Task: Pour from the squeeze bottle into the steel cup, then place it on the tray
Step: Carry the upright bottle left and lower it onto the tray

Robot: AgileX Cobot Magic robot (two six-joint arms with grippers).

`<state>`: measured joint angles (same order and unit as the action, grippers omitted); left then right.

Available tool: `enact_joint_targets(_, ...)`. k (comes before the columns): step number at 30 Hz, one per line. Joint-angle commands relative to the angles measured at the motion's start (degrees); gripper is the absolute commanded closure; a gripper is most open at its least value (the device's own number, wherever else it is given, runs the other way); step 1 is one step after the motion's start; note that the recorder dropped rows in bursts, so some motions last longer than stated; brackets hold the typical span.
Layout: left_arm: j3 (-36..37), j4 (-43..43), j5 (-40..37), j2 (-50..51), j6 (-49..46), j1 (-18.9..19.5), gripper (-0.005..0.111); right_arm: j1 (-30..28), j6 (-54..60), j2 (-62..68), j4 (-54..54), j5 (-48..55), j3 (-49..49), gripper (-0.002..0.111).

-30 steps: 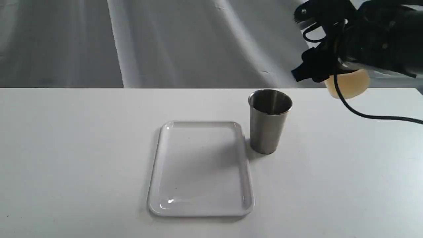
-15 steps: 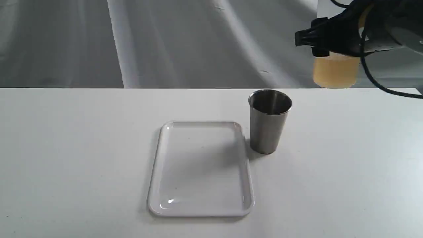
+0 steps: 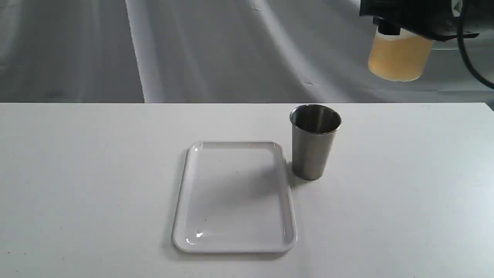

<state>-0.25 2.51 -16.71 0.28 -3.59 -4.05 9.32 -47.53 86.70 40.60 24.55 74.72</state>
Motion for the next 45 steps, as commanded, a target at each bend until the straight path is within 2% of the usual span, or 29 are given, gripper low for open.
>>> enact_joint_targets(1, 0.25, 0.03, 0.37, -0.28, 0.10, -0.18, 0.098, -0.16, 0.09, -3.30, -0.14, -7.34, -3.29, 0.067)
enact_joint_targets(7, 0.25, 0.03, 0.37, -0.28, 0.10, -0.18, 0.098, -0.16, 1.58, -6.20, -1.11, -18.49, -11.02, 0.067)
enact_joint_targets(13, 0.25, 0.03, 0.37, -0.28, 0.10, -0.18, 0.098, 0.32, 11.70, -6.22, -8.98, -29.59, -18.08, 0.067)
enact_joint_targets(18, 0.25, 0.03, 0.37, -0.28, 0.10, -0.18, 0.098, 1.57, 20.55, -6.22, -14.32, -34.97, -22.90, 0.067)
enact_joint_targets(22, 0.25, 0.03, 0.37, -0.28, 0.10, -0.18, 0.098, 1.57, 23.52, -6.22, -18.01, -36.68, -25.08, 0.067)
enact_joint_targets(28, 0.25, 0.03, 0.37, -0.28, 0.10, -0.18, 0.098, 1.67, 29.10, -3.03, -22.24, -39.00, -25.22, 0.067)
enact_joint_targets(35, 0.25, 0.03, 0.37, -0.28, 0.10, -0.18, 0.098, 5.95, 36.27, 1.55, -27.18, -42.95, -24.51, 0.067)
enact_joint_targets(45, 0.25, 0.03, 0.37, -0.28, 0.10, -0.18, 0.098, 11.68, 37.97, 12.16, -27.12, -41.79, -11.32, 0.067)
